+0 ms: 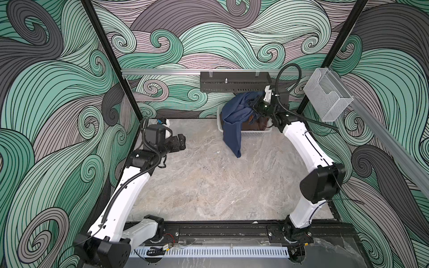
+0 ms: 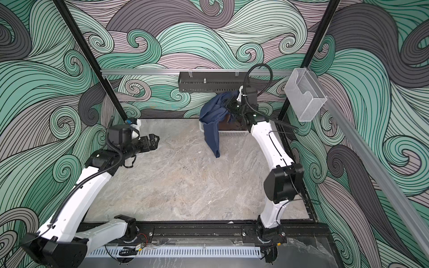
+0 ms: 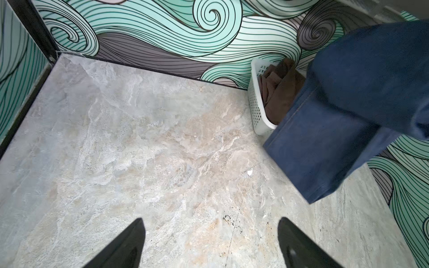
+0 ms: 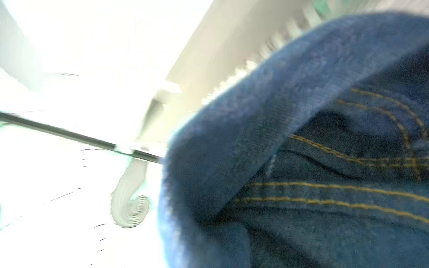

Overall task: Fold and stack the trousers
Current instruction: Pick up the trousers from the basket, then place the trousers at the center of the table.

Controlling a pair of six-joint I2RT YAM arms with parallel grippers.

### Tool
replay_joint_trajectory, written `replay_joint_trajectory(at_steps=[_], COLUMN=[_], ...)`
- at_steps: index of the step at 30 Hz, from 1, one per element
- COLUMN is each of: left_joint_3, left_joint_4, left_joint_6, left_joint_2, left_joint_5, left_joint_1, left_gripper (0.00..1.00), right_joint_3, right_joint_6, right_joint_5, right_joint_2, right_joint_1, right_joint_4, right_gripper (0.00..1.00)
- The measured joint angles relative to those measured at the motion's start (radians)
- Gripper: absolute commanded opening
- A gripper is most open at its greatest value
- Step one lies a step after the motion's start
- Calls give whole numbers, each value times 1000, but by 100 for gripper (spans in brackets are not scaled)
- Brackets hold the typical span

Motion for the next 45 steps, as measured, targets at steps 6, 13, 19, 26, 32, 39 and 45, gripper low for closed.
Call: replay_joint_trajectory(at_steps=[6,13,19,26,32,39,45], left_joint_3=[-19,-19,-48,-74,-124,-275,-447], left_joint_4=[-27,-104,-189,-308,-369,-401,-402], left_joint_6=[3,-34,-87,-114,-148,-216,-265], left_joint_2=[-156,-283,-379,-481,-492,-494,-528], left_joint_5=[-15,0,42,77,168,319,383], left_joint_1=[0,0,0,0,0,-3,-29], left_gripper=[93,88,85,83,77,75,73], right_joint_3=[18,-87,-405,-813,-940,-906,-1063], right_joint_6=[3,10,95,211,238,219,235], right_joint_5=[33,126,228,368,484,640,649], right_joint_2=[-111,-301,-529,-610,-798,-1101,-1175], right_joint_1=[59,229,379,482,496,496,496], right_joint_4=[-39,-111,-97,-163,-381,-654,-749], right_gripper=[0,5,8,57,87,89,86])
